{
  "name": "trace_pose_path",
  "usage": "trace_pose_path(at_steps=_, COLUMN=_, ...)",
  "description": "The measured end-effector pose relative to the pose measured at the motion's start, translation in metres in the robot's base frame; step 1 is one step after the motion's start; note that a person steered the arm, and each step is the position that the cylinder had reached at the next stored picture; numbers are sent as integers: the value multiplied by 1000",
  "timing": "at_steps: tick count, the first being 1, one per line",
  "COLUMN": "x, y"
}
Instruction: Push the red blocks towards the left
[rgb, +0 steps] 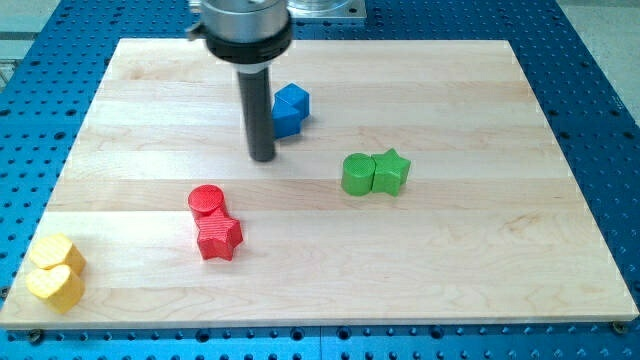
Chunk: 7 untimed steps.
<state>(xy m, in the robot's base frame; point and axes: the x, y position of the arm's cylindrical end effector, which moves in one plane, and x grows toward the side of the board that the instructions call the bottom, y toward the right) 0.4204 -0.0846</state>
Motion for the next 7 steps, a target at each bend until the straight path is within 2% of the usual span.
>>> trace_pose_path(at_steps=2, x=2, y=-119)
trace_pose_path(at_steps=3, x=3, y=-89)
trace_pose_path(at_steps=4, x=6, y=10)
trace_pose_path(at_steps=5, x=55, y=102)
trace_pose_path(at_steps=6, x=122, y=72)
trace_pose_path(at_steps=7, x=141, y=19)
